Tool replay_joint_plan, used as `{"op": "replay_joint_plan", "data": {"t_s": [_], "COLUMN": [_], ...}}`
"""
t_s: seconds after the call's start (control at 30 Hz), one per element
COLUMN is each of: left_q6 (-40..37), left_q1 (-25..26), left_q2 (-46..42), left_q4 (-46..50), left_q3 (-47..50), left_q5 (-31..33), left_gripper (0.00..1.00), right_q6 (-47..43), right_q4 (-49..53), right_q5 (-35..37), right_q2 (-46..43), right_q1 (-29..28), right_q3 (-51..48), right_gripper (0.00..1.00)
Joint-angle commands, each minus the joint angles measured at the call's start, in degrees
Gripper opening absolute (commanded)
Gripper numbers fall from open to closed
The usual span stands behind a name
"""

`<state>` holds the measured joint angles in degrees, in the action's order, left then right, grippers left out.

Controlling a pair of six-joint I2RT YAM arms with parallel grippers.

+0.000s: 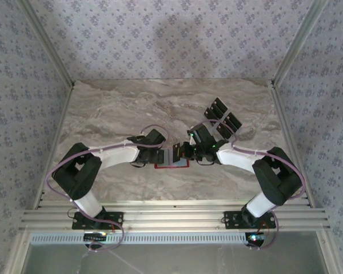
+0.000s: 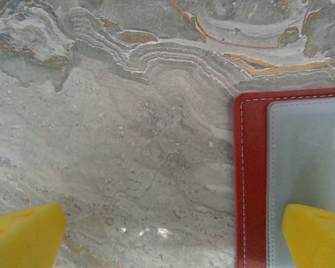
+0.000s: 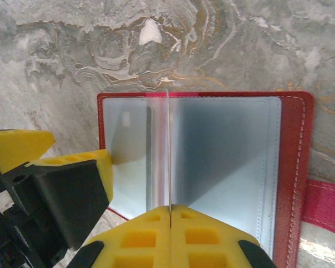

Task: Put the credit cards into the card holder

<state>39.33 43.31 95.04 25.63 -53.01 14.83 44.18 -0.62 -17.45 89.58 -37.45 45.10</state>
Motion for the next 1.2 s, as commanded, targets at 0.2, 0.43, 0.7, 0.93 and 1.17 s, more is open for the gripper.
{"op": "replay_joint_plan", "data": {"t_s": [0.2,0.43,0.7,0.93,1.17], "left_q6": [0.6,0.7,0.8,0.8,0.9], "left_q1": [0.4,0.4,0.3,0.4,0.4], "left_q2": [-0.7,-0.7,-0.5,-0.4,-0.2], "left_q4": [4.2,4.3,4.4,4.5,4.5], "left_q3": [1.7,1.8,1.7,1.7,1.5], "left_q5": [1.9,1.9,1.9,1.9,1.9], "left_gripper": [1.00,1.00,1.00,1.00,1.00], "right_q6": [1.3,2.1,2.5,2.6,2.6], "right_q4": [-6.9,-8.5,-9.7,-11.1,-12.6], "right_q5": [-2.9,-3.1,-3.0,-3.6,-4.8], "right_q2": [0.8,2.1,2.3,1.5,1.8], "right_q1": [0.5,0.5,1.0,2.4,2.5], "right_q3": [-1.8,-2.8,-4.6,-6.5,-7.1], "right_gripper": [0.00,0.00,0.00,0.00,0.00]}}
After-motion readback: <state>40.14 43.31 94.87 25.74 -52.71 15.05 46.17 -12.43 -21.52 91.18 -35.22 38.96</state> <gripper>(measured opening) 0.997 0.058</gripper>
